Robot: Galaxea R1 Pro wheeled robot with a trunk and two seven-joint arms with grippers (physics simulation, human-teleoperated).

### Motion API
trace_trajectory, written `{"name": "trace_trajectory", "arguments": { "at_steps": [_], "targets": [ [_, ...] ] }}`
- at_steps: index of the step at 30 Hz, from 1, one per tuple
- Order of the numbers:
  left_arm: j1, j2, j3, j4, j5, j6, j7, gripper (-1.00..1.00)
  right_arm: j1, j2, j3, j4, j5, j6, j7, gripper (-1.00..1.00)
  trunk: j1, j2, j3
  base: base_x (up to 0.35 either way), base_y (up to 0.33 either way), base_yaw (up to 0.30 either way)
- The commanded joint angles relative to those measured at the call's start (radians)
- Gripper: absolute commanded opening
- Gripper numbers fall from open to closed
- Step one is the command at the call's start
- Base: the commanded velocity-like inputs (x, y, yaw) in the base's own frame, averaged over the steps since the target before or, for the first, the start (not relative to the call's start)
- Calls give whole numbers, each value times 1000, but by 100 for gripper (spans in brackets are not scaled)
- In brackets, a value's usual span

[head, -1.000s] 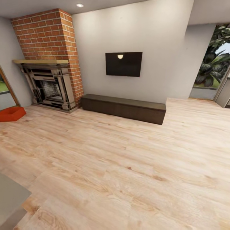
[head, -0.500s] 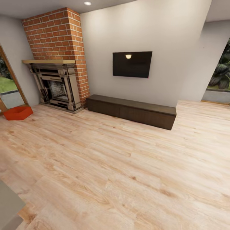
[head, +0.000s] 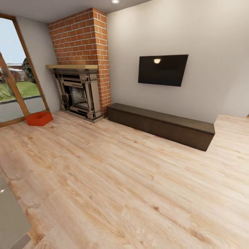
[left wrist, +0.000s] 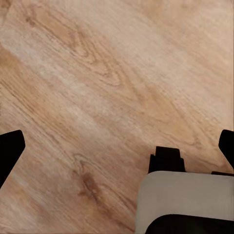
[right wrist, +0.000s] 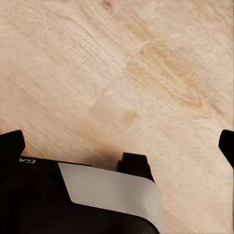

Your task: Move the two storage containers from the living room to the garage. In the garage, place one container on the floor and stack the other container on top of it (either order is fine).

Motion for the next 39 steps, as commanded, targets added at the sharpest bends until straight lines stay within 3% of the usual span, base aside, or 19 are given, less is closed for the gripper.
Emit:
{"name": "trace_trajectory", "arguments": {
  "at_steps": [1, 39],
  "targets": [
    [-2, 0, -8, 4, 9, -7, 0, 100, 0, 0, 2, 0, 5, 0, 0, 100, 1, 0, -1, 339, -3, 274],
    [-2, 0, -8, 4, 9, -7, 0, 100, 0, 0, 2, 0, 6, 0, 0, 100, 1, 0, -1, 340, 0, 274]
  ]
}}
